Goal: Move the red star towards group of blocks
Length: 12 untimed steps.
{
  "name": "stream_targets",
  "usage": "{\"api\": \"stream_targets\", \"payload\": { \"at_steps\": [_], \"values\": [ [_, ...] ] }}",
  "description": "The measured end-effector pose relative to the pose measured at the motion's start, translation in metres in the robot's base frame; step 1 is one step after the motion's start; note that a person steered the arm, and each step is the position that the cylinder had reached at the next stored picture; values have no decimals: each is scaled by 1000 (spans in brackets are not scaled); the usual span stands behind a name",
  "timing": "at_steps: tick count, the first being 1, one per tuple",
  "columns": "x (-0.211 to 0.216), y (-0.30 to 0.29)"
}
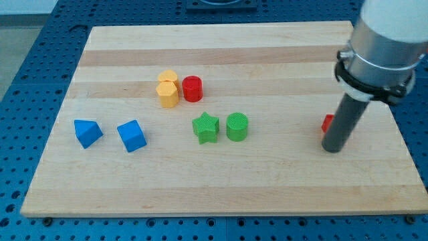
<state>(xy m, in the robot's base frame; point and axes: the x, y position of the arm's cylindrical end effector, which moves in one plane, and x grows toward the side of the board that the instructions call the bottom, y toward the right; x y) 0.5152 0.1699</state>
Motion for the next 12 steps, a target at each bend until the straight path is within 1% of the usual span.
{"api": "stream_targets", "payload": {
  "at_steps": [1,2,3,4,5,6,7,8,9,10,11,12],
  "values": [
    [-21,-4],
    [-32,-3],
    [-27,-4],
    [-11,-4],
    [6,17],
    [-1,59],
    [-13,61],
    [-57,62],
    [-85,60],
    [-78,76],
    [-63,104],
    [-31,77]
  ]
}}
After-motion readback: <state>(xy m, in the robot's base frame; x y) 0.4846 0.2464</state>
